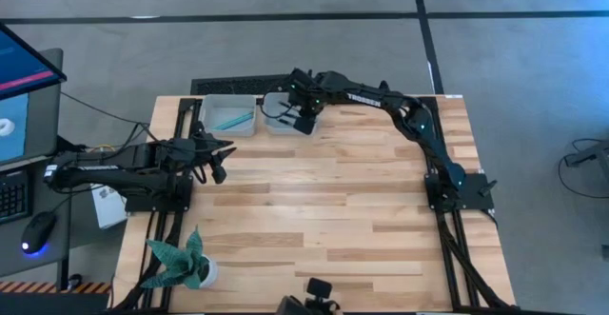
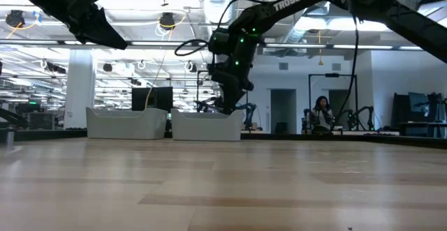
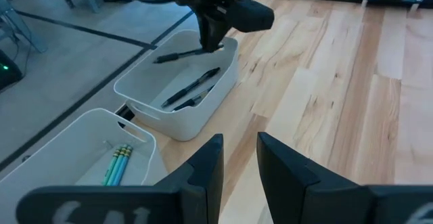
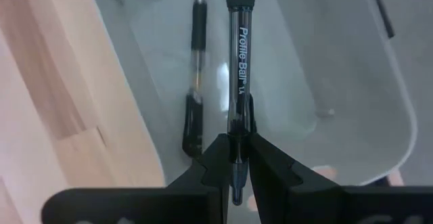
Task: Sort pens & pencils
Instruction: Put the black pen into the right gray bin
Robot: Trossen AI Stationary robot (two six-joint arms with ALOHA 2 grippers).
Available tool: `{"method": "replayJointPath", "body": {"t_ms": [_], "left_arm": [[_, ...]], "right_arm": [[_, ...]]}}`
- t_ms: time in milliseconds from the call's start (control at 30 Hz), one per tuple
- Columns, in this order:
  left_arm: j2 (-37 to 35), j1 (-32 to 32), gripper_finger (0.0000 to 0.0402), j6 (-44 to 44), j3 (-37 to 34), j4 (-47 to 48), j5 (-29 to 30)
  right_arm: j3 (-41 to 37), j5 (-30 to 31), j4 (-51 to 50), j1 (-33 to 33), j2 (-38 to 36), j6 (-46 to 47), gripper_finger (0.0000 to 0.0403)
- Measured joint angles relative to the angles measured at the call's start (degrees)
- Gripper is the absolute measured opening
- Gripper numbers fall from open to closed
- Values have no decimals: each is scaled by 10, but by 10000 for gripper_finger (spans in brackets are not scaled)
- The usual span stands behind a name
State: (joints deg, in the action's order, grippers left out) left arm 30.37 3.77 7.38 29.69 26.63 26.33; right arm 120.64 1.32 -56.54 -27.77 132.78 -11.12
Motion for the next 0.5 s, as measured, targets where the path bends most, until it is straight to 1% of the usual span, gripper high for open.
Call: {"method": "replayJointPath", "body": {"t_ms": [500], "left_arm": [[0,0,82,0,0,0,0]], "right_arm": [[0,0,6,-9,0,0,68]]}}
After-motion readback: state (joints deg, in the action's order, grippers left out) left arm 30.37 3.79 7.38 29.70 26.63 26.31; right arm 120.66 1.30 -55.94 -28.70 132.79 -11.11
